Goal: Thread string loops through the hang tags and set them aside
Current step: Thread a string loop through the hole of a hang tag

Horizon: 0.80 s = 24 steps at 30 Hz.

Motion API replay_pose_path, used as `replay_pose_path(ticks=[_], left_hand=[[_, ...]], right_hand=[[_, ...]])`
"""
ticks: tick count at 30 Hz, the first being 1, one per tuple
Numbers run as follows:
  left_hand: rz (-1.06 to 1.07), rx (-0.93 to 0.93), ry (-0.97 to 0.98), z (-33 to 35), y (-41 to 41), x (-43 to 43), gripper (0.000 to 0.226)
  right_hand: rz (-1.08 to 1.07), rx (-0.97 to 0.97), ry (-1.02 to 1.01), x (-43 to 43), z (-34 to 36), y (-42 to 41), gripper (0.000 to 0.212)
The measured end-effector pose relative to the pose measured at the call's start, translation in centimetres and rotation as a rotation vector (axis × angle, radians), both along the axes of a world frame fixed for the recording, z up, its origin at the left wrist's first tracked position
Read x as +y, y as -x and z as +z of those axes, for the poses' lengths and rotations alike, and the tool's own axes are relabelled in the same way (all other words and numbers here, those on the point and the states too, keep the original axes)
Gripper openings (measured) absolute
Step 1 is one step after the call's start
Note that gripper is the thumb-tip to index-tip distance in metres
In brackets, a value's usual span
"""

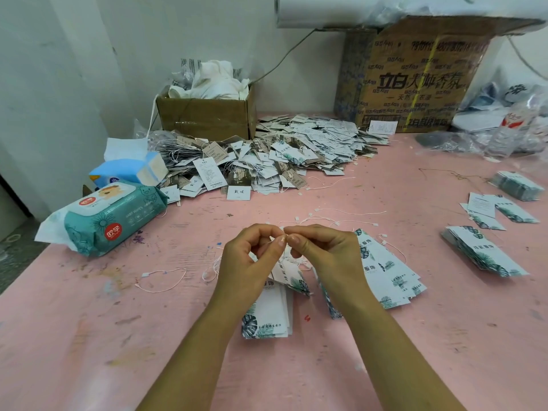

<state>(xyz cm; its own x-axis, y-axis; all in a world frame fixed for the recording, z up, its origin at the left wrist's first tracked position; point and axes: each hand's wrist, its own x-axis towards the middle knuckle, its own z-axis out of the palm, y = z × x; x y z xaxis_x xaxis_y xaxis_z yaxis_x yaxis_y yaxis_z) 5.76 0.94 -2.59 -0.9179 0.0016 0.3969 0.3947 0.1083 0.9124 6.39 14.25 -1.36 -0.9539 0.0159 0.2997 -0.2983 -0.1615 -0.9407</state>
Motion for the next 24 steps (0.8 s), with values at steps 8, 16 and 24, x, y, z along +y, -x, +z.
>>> replay_pose_path(ticks=[8, 16, 24], left_hand=[[-0.037, 0.013, -0.008, 0.3, 0.0, -0.4, 0.024], [-0.115, -0.028, -0.023, 0.6, 0.0, -1.0, 0.005], [-0.074, 0.027, 0.057, 0.1, 0.2, -1.0, 0.008]], right_hand=[[0.055, -0.018, 0.031, 0.2, -0.1, 0.2, 0.010], [0.112, -0.055, 0.049, 0.4, 0.1, 0.2, 0.010], [0.046, -0.010, 0.054, 0.2, -0.2, 0.3, 0.010]])
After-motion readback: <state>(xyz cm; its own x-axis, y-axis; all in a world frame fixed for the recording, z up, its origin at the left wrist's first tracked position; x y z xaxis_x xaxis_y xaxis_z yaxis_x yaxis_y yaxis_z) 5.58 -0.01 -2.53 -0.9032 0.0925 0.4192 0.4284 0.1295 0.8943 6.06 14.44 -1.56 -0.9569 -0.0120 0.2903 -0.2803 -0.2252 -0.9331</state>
